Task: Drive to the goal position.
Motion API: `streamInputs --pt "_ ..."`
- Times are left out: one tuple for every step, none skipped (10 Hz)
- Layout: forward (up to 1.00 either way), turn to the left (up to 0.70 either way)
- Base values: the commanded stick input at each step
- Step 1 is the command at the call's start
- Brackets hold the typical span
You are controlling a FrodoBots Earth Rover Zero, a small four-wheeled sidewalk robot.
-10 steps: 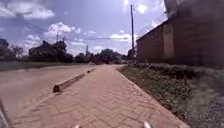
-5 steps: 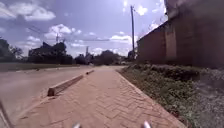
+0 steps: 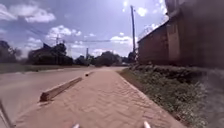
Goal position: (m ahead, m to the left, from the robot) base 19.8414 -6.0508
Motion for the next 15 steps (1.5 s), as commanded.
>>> streamInputs --pt "0.5 0.0" --pt "0.5 0.0" --pt "0.5 0.5" --pt "0.5 0.5" --pt "0.5 0.38" --pt "0.5 0.13" --pt "0.5 0.0" --pt "0.5 0.0" --pt "0.5 0.0" --pt "0.5 0.0" --pt "0.5 0.0" --pt "0.5 0.0" --pt "0.5 0.0" --pt "0.5 0.0" --pt "0.5 0.0"
